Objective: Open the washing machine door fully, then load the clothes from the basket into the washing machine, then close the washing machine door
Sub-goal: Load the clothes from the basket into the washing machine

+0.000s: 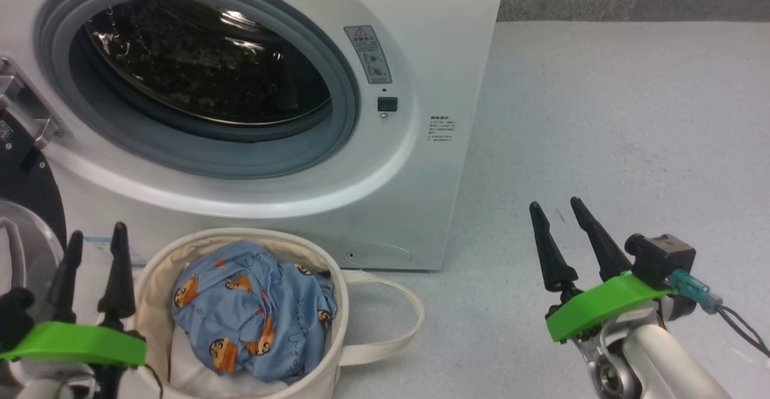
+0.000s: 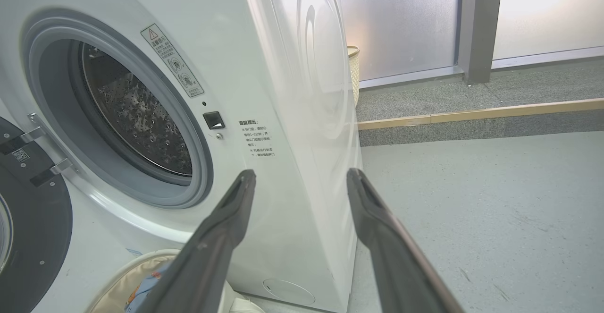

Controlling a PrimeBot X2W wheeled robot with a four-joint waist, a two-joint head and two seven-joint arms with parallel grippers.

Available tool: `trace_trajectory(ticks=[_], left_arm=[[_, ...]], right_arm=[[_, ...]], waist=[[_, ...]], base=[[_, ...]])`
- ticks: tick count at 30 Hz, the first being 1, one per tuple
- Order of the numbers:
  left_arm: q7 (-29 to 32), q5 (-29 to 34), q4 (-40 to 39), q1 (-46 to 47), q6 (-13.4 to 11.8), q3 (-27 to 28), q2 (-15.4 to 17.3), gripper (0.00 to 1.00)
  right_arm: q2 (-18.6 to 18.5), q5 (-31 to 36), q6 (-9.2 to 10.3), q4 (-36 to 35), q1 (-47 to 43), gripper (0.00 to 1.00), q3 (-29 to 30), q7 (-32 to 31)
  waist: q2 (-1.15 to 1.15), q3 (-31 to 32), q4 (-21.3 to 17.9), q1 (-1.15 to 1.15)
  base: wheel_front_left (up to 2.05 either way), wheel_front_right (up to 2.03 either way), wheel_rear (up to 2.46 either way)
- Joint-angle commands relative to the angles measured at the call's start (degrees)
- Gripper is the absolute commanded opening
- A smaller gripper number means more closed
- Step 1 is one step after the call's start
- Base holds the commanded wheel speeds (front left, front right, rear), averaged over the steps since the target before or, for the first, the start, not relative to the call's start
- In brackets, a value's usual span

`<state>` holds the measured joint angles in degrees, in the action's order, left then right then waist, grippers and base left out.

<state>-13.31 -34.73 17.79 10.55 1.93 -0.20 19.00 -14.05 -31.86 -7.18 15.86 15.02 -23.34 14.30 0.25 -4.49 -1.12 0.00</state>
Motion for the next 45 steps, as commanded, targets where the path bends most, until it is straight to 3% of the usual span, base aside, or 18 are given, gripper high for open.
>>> trace_trajectory(ticks=[1, 11, 22, 26, 32, 45], left_arm=[[-0.7, 0.1, -0.9, 2.4, -0.5, 1.8, 1.2, 1.00], [-1.2, 3.7, 5.0, 4.1, -1.2, -2.7, -2.0, 1.00], [-1.7, 7.5, 15.7, 10.6, 1.8, -3.2, -5.8, 1.00], [-1.7, 10.3, 20.7, 13.4, 4.0, -4.6, -6.5, 1.00], [-1.7, 12.0, 25.8, 17.1, 5.2, -5.9, -6.9, 1.00], [-1.7, 3.1, 35.8, 23.6, 5.5, -14.1, -5.1, 1.00]], right_arm=[[0.2, -0.3, -0.31, -1.7, 1.8, 1.00, -0.9, 0.7], [0.5, 0.1, -0.31, -1.9, 2.3, 1.00, -1.0, 0.7], [0.7, 0.9, -0.31, -2.3, 3.9, 1.00, -1.4, 0.7], [1.0, 1.3, -0.31, -2.4, 4.7, 1.00, -1.5, 0.7], [1.1, 2.1, -0.31, -2.7, 6.2, 1.00, -1.5, 0.7], [1.0, 3.7, -0.31, -3.6, 9.3, 1.00, -0.6, 0.7]], waist=[[0.00, -0.3, 0.0, 0.00], [0.00, -2.3, -0.2, 0.00], [0.00, -5.9, 0.0, 0.00], [0.00, -7.6, 0.2, 0.00], [0.00, -10.4, -0.3, 0.00], [0.00, -17.6, -2.2, 0.00]], base=[[0.00, 0.00, 0.00], [0.00, 0.00, 0.00], [0.00, 0.00, 0.00], [0.00, 0.00, 0.00], [0.00, 0.00, 0.00], [0.00, 0.00, 0.00]])
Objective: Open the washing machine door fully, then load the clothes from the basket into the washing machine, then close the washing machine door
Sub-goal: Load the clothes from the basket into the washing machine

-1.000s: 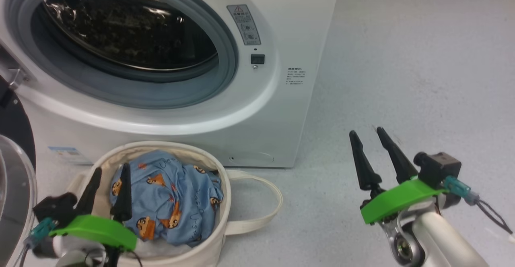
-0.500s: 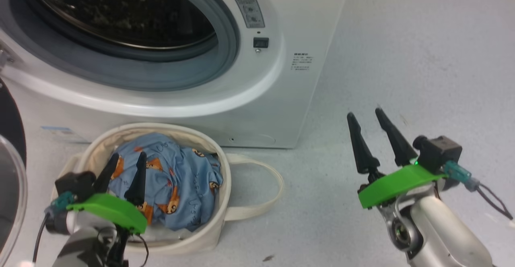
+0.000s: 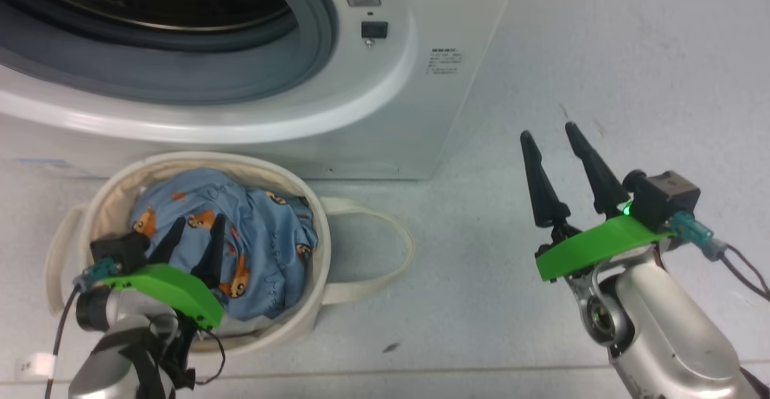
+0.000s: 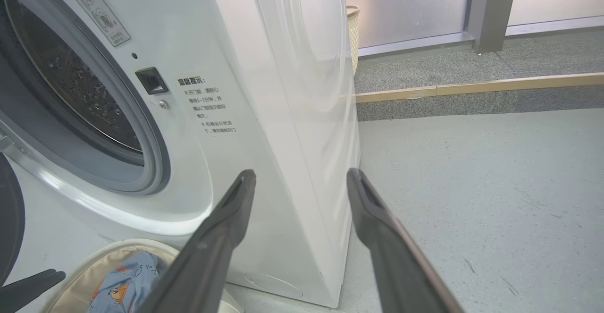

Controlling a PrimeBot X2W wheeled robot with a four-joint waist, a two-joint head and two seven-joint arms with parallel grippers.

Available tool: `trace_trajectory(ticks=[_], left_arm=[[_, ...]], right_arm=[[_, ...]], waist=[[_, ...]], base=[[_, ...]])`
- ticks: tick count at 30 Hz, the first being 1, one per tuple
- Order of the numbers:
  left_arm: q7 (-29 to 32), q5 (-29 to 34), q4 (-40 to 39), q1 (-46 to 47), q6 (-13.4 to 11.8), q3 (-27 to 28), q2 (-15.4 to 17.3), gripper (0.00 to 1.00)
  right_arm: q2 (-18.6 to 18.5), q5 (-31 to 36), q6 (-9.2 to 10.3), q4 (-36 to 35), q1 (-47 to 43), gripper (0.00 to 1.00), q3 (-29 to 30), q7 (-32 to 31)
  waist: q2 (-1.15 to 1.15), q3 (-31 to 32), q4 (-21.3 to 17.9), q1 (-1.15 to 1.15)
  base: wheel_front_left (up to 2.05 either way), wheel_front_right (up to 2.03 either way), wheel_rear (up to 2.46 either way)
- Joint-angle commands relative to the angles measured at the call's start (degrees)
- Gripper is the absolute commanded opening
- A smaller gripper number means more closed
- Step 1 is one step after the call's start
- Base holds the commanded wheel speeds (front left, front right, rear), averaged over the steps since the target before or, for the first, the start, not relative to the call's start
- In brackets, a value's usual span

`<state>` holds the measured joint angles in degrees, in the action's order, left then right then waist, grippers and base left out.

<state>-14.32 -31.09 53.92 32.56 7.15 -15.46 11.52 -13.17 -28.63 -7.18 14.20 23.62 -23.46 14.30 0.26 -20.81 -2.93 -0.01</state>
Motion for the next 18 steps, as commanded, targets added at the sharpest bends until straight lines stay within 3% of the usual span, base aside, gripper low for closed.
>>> trace_trajectory(ticks=[1, 18], left_arm=[[-0.7, -1.2, 0.4, 2.1, 0.3, 0.8, 2.4, 1.00], [-0.6, -9.5, 11.3, 9.5, 0.3, -5.9, 3.3, 1.00]], right_arm=[[0.1, 0.4, -0.31, -2.1, 0.9, 1.00, -0.3, 0.7], [-0.7, 2.7, -0.31, -6.3, 4.2, 1.00, 0.9, -0.5]], waist=[[0.00, -1.9, -0.6, 0.01], [0.00, -11.0, -2.5, 0.01]], base=[[0.00, 0.00, 0.00], [0.00, 0.00, 0.00]])
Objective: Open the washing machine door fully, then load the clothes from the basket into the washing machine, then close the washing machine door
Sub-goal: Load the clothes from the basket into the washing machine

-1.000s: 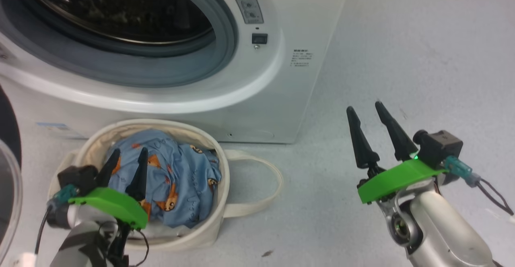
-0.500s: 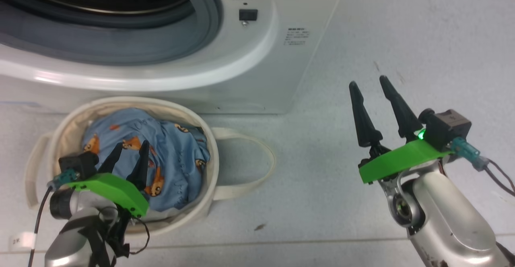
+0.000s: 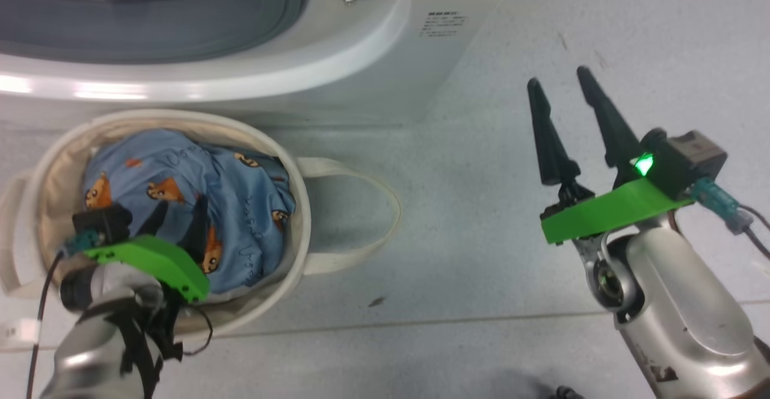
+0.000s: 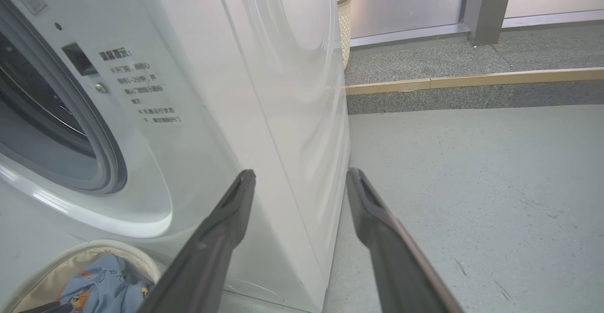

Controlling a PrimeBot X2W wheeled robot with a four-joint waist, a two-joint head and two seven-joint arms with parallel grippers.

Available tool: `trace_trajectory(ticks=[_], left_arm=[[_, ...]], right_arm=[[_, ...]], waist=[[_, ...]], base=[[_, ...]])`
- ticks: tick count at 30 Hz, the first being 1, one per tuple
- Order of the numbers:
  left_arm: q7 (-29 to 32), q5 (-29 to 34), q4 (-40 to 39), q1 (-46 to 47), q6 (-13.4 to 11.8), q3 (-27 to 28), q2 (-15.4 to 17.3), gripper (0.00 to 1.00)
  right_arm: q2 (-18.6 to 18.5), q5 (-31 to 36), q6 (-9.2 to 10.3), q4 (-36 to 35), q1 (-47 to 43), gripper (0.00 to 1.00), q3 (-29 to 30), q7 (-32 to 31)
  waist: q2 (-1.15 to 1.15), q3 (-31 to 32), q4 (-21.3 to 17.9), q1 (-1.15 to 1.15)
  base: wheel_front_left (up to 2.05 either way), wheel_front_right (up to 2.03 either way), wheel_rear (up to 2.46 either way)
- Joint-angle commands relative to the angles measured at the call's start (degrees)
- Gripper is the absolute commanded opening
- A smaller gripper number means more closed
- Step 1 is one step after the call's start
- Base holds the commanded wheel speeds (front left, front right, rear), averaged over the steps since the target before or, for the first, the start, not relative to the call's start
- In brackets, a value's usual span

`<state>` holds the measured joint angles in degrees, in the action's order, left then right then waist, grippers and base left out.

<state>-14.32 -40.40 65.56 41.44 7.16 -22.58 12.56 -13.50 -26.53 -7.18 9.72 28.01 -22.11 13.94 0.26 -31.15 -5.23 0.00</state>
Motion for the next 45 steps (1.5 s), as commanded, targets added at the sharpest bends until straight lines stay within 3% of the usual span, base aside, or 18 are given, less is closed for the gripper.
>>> trace_trajectory(ticks=[1, 21, 25, 39, 40, 41, 42, 45], left_arm=[[-0.5, -0.5, -0.1, 1.2, 0.3, 0.6, 2.5, 1.00], [2.2, -5.6, 6.6, 9.8, 0.3, -5.6, 4.7, 1.00], [6.8, -4.9, 7.7, 10.3, 0.3, -7.2, 4.8, 1.00], [8.0, -5.3, 8.3, 11.7, -0.5, -7.6, 4.6, 1.00], [8.0, -5.4, 8.3, 11.8, -0.5, -7.6, 4.5, 0.93], [7.8, -5.5, 8.3, 11.8, -0.4, -7.6, 4.4, 0.68], [8.0, -5.7, 8.3, 11.8, -0.4, -7.5, 4.2, 0.00], [8.0, -5.9, 8.4, 11.6, -0.2, -7.7, 3.9, 0.00]], right_arm=[[-0.3, 0.8, -0.31, -2.1, -0.1, 1.00, -0.3, -0.3], [-1.0, 5.2, -0.31, -11.3, 0.4, 1.00, 3.2, -5.2], [-0.8, 5.9, -0.31, -12.8, -0.4, 1.00, 4.1, -5.8], [-0.9, 6.8, -0.31, -15.0, -1.7, 1.00, 4.8, -7.2], [-0.9, 6.8, -0.31, -15.1, -1.7, 1.00, 4.8, -7.3], [-1.0, 6.8, -0.31, -15.2, -1.8, 1.00, 4.9, -7.4], [-1.0, 6.8, -0.31, -15.3, -1.9, 1.00, 5.0, -7.5], [-1.1, 6.7, -0.31, -15.2, -2.2, 1.00, 5.2, -7.5]], waist=[[0.00, -1.1, -0.3, 0.00], [0.00, -10.9, -2.7, 0.00], [0.00, -12.0, -3.0, 0.00], [0.00, -12.4, -3.1, 0.00], [0.00, -12.3, -3.1, 0.00], [0.00, -12.3, -3.1, 0.00], [0.00, -12.2, -3.1, 0.00], [0.00, -11.8, -2.8, 0.00]], base=[[0.00, 0.00, 0.00], [0.00, 0.00, 0.00], [0.00, 0.00, 0.00], [0.00, 0.00, 0.00], [0.00, 0.00, 0.00], [0.00, 0.00, 0.00], [0.00, 0.00, 0.00], [0.00, 0.00, 0.00]])
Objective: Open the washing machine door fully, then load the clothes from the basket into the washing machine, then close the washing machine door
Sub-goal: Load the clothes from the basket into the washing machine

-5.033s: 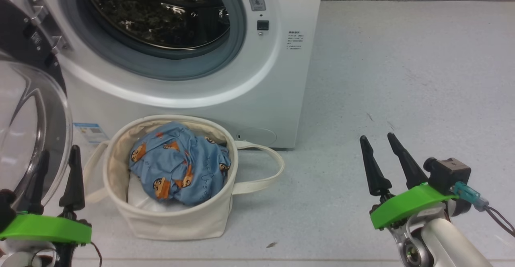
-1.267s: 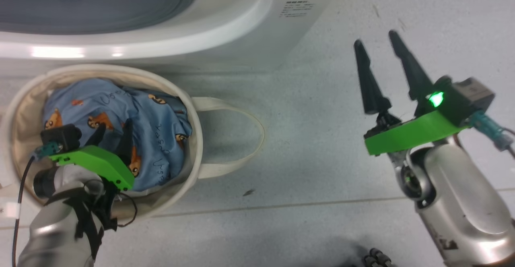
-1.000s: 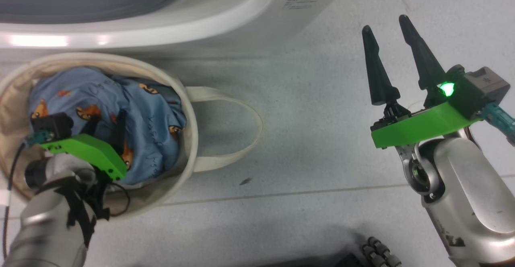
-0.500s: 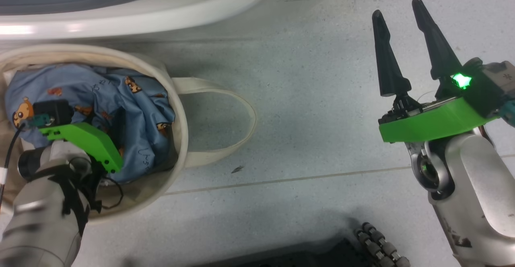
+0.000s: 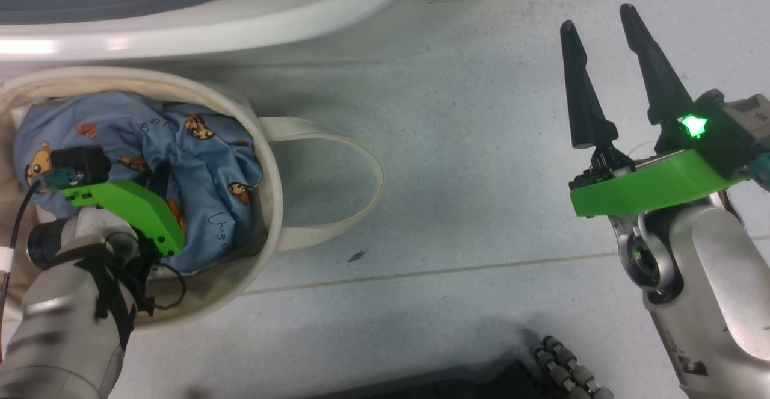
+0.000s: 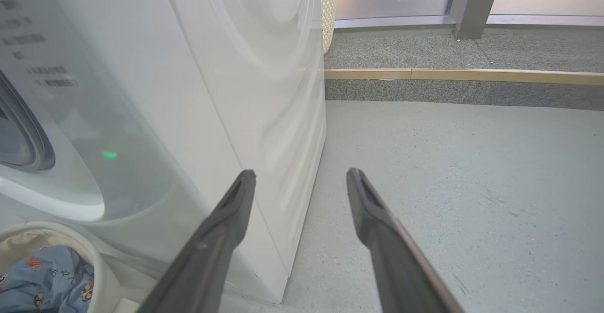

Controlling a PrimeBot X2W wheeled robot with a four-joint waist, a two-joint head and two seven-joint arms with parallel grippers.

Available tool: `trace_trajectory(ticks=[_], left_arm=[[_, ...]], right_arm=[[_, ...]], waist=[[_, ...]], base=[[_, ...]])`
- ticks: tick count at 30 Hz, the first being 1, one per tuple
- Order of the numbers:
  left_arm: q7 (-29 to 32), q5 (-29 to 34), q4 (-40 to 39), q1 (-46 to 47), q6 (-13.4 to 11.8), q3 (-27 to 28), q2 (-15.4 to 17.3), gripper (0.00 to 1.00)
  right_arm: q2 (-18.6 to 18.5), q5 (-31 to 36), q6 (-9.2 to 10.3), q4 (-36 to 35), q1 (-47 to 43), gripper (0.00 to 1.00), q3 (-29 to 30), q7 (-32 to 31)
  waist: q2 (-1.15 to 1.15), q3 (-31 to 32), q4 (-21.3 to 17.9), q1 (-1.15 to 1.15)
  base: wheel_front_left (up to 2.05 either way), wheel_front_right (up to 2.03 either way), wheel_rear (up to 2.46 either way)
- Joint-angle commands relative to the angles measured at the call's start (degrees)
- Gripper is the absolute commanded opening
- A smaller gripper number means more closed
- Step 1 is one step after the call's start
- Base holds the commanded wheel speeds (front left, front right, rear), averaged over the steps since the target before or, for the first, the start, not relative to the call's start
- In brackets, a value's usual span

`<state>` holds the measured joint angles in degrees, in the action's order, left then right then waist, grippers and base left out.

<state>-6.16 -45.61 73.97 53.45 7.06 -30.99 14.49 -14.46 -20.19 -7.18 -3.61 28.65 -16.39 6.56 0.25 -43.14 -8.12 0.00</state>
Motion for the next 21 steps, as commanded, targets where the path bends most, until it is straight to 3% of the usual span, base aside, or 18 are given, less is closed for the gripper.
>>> trace_trajectory(ticks=[1, 15, 21], left_arm=[[-0.4, -0.8, 0.0, -0.5, -0.1, 0.7, 1.9, 0.00], [-6.7, -1.4, -2.0, -5.5, 0.4, -1.8, -1.3, 0.00], [-8.6, -1.6, -5.5, -8.6, 0.4, -2.8, -0.4, 0.00]], right_arm=[[0.0, 0.2, -0.31, -1.7, -2.8, 1.00, -0.6, -0.1], [-0.7, -3.7, -0.31, 4.9, -1.6, 1.00, -4.4, 2.7], [-0.3, -6.9, -0.31, 9.2, -1.4, 1.00, -7.3, 5.0]], waist=[[0.00, 0.5, 0.2, 0.00], [0.00, 11.3, 4.0, 0.00], [0.00, 16.9, 5.9, 0.00]], base=[[0.00, 0.00, 0.00], [0.00, 0.00, 0.00], [0.00, 0.00, 0.00]])
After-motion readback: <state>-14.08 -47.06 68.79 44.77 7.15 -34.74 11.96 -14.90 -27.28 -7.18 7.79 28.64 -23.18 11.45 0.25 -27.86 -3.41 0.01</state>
